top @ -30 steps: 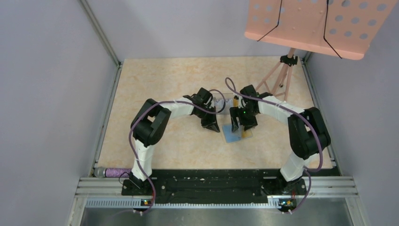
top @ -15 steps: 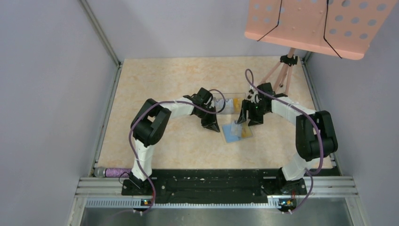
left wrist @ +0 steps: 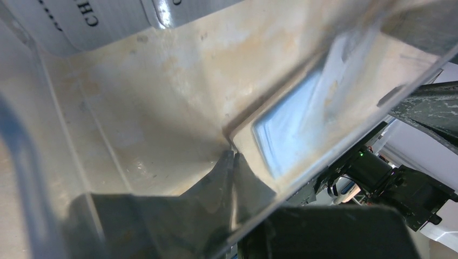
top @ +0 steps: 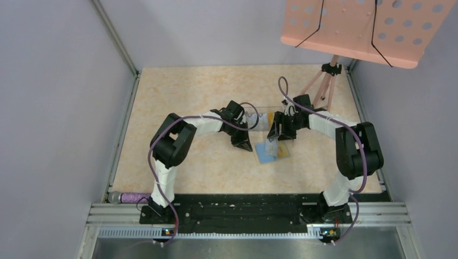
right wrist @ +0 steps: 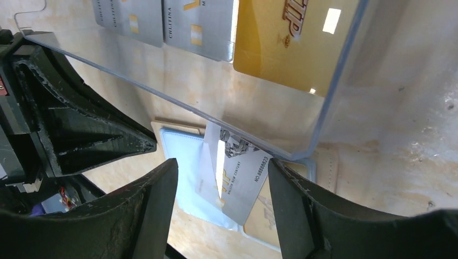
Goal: Put the credit cards into the card holder
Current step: Insert the credit card into the card holder.
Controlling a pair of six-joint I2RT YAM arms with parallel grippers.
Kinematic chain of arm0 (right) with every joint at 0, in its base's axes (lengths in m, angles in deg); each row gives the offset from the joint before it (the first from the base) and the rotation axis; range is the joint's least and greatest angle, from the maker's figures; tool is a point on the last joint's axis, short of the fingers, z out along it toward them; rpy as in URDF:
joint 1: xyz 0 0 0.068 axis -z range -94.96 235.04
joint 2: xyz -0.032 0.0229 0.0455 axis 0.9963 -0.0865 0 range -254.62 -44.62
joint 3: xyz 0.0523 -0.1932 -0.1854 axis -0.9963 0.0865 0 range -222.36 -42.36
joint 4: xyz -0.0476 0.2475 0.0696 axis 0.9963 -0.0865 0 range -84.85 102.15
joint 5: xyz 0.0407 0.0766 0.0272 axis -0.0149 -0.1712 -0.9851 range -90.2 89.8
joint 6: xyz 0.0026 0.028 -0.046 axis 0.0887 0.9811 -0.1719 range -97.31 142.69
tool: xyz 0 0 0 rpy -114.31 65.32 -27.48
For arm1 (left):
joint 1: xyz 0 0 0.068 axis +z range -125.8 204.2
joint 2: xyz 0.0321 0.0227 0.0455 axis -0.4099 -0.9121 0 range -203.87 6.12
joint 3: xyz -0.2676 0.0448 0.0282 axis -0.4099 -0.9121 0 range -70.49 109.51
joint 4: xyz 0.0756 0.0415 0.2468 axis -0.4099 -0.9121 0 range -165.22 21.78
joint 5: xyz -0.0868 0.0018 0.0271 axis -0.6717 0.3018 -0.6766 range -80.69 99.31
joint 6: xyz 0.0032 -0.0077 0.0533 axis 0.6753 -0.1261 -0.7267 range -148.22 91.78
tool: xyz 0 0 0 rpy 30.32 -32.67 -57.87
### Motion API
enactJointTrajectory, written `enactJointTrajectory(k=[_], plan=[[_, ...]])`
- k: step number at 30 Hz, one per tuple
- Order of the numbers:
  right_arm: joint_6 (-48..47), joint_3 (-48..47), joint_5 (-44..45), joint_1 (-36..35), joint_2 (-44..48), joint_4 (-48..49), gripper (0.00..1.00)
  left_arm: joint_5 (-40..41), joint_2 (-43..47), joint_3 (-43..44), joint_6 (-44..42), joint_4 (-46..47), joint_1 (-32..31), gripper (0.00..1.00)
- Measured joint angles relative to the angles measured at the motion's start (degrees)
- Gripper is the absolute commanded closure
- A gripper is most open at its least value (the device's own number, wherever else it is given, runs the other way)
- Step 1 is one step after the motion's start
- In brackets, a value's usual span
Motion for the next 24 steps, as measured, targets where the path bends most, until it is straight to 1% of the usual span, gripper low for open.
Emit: enactJointTrajectory(k=[9, 13, 24], plan=[[-1.7, 0.1, -1.8, -1.8, -1.3, 3.2, 0.38, -0.5, -0.2, 0.1, 0.0, 0.0, 0.0, 0.98], [-2.5, 0.1, -2.2, -3.2, -1.6, 4.1, 0.44, -0.6, -0.2, 0.1, 0.0, 0.0, 0.0, 0.98], [-3.3, 0.1, -1.7, -4.6, -1.6, 4.7, 0.40, -1.0, -0.3, 0.1, 0.0, 0.0, 0.0, 1.00]])
